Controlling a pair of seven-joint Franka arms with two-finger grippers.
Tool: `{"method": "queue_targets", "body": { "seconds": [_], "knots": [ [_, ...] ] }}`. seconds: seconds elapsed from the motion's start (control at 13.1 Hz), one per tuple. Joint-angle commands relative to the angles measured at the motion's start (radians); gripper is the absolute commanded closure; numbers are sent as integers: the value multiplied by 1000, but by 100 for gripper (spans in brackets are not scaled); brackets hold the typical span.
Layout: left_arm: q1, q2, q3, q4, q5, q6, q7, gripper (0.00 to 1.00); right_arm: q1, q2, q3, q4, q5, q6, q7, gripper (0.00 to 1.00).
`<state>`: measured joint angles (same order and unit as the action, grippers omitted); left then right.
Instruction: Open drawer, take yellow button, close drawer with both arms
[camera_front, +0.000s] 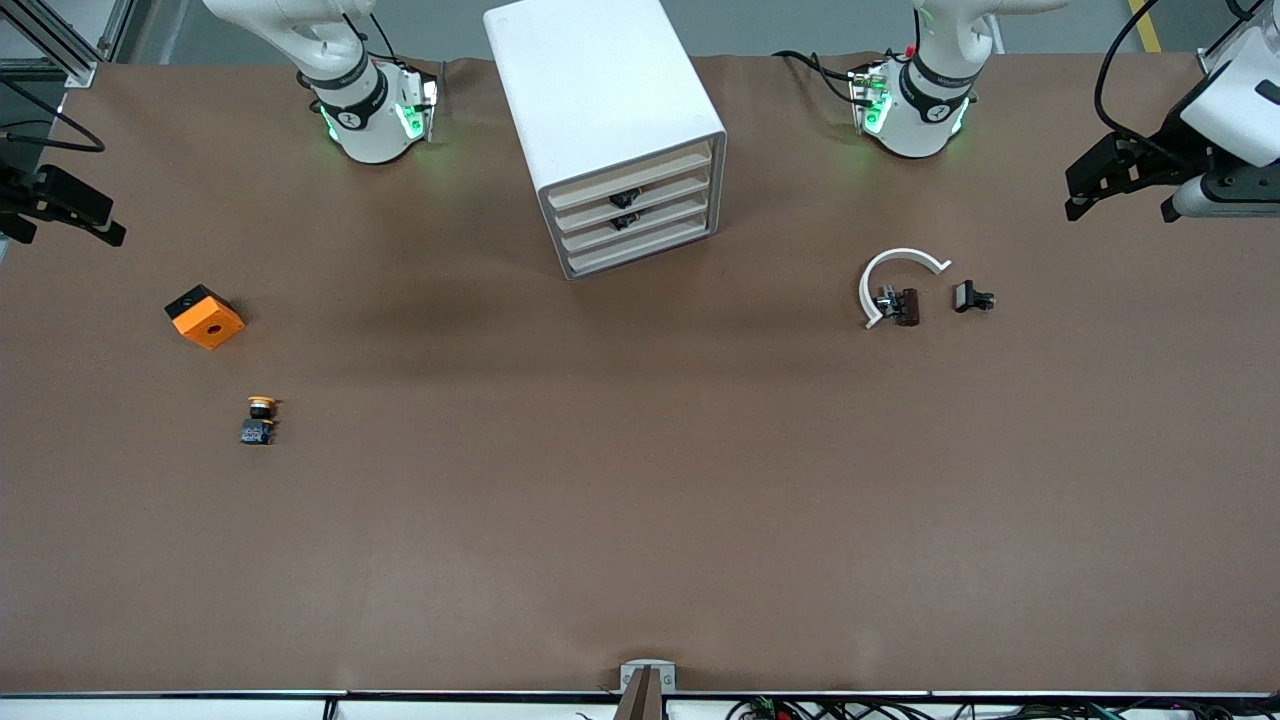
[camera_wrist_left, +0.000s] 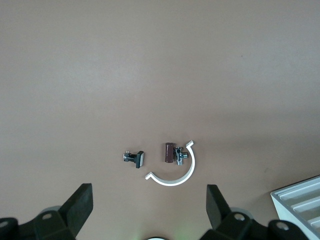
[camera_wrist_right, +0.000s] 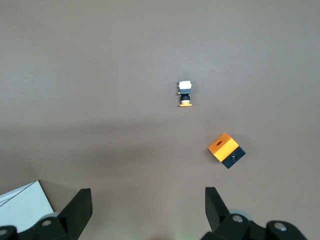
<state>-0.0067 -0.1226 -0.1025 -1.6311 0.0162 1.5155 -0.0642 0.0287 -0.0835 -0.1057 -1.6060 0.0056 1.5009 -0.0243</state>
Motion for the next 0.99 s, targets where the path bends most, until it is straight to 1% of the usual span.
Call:
{"method": "queue_targets", "body": {
  "seconds": [0.0,0.15,0.31,0.76,0.92],
  "knots": [
    [-9,9,1,23,33,-9,0,0,-10,-70,12,-89,13,39,0,0],
    [-9,11,1,27,33,-9,0,0,-24,-88,20,-117,13,58,0,0],
    [-9,11,0,28,33,-9,-2,0,-67,-93,75,-123,13,59,0,0],
    [-7,11,-3,28,30,-9,-11,0,-49,-96,73,-123,13,58,0,0],
    [-7,9,-5,28,31,-11,-48,0,-50,-99,70,-123,13,61,0,0]
  ]
}}
